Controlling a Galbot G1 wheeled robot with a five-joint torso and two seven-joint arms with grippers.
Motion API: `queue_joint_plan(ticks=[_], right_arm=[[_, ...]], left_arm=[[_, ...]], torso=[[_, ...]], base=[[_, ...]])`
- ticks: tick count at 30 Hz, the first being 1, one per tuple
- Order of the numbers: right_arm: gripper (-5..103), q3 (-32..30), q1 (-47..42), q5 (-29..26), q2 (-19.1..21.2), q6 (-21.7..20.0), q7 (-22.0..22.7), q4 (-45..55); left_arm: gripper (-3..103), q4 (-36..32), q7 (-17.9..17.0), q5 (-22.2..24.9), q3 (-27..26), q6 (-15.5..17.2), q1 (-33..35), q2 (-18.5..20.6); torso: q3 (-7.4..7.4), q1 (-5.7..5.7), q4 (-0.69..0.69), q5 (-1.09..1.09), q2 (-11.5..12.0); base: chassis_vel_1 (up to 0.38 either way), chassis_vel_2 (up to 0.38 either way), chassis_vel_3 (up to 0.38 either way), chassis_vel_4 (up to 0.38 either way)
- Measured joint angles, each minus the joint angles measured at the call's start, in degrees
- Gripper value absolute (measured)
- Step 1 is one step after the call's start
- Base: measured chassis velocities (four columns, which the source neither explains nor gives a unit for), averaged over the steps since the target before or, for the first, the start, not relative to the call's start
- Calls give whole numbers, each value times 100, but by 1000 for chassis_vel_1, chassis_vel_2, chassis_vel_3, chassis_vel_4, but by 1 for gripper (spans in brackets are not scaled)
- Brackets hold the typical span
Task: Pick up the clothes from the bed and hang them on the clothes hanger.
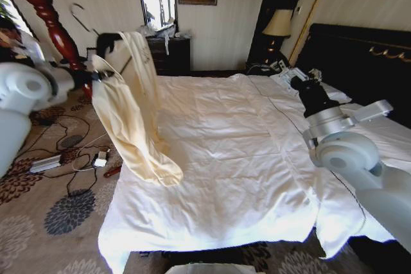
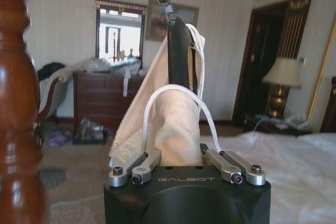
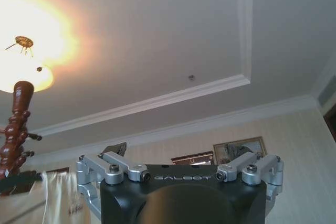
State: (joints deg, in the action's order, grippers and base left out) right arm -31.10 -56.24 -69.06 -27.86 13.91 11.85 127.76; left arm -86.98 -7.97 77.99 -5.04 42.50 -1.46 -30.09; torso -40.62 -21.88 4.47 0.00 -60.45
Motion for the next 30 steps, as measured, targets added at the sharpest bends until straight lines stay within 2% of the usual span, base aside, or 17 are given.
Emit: queue_joint_plan(ticks=[2,3,6,8,11,20,30], right_arm=[[100,-276,-307,246,-65,56,-191,39],[100,-276,-307,246,-65,56,-191,39],[100,-810,-934,727,-233,164,-548,131],[100,-909,-1045,807,-278,190,-622,148],[100,-1493,-1751,1114,-566,256,-927,264],[100,-2176,-2579,1200,-1044,248,-959,492],[100,-2243,-2863,1342,-1454,228,-956,621]], left_arm=[[20,267,77,-12,236,0,-473,-89],[20,267,77,-12,236,0,-473,-89],[20,681,119,-29,602,0,-1110,-286],[20,749,119,-32,643,0,-1188,-321],[20,1077,50,-91,747,-5,-1406,-517],[20,1698,-116,-225,686,-18,-1462,-779],[20,2435,211,-555,641,-28,-1608,-1054]], torso=[[0,0,0,1,0],[0,0,0,1,0],[0,0,0,1,0],[0,0,1,0,0],[0,0,1,0,0],[0,0,0,-2,0],[0,0,0,0,0]], base=[[0,0,0,0],[0,0,0,0],[0,0,0,0],[0,0,0,0],[0,0,0,0],[0,0,0,0],[0,0,0,0]])
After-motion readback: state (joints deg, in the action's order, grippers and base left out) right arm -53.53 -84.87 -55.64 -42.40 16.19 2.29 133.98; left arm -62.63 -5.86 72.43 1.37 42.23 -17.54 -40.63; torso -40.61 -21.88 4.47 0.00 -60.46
